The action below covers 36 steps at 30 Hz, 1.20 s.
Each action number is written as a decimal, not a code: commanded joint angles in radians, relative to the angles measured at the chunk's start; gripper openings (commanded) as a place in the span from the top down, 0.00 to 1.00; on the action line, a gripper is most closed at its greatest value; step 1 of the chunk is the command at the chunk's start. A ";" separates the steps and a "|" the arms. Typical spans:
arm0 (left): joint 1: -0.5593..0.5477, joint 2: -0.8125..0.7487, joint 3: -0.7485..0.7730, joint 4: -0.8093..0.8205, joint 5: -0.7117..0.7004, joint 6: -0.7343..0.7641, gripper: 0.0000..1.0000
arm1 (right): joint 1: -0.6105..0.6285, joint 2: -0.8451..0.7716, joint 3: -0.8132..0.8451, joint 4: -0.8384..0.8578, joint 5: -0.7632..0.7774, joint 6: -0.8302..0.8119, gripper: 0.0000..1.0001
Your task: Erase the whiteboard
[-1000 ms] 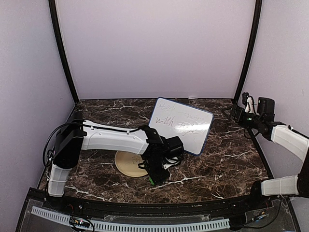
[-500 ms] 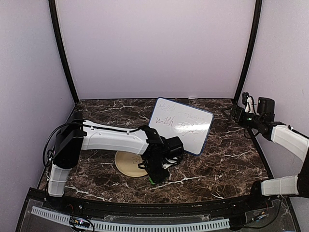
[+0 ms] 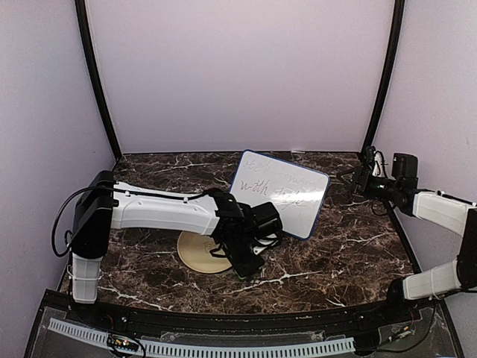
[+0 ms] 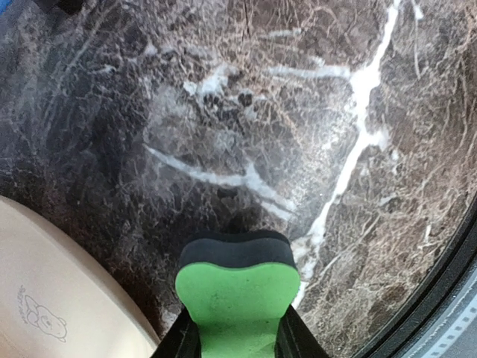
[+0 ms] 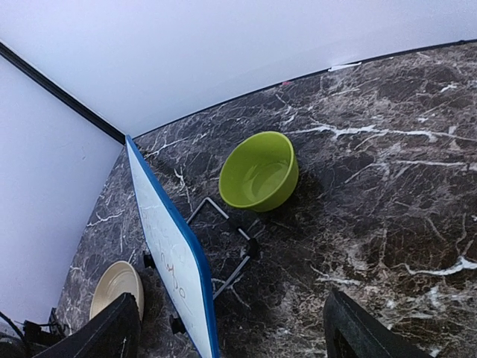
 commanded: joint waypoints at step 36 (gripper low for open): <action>0.390 -0.238 0.009 0.501 -0.180 -0.001 0.84 | 0.103 0.213 -0.033 0.361 -0.146 0.053 0.77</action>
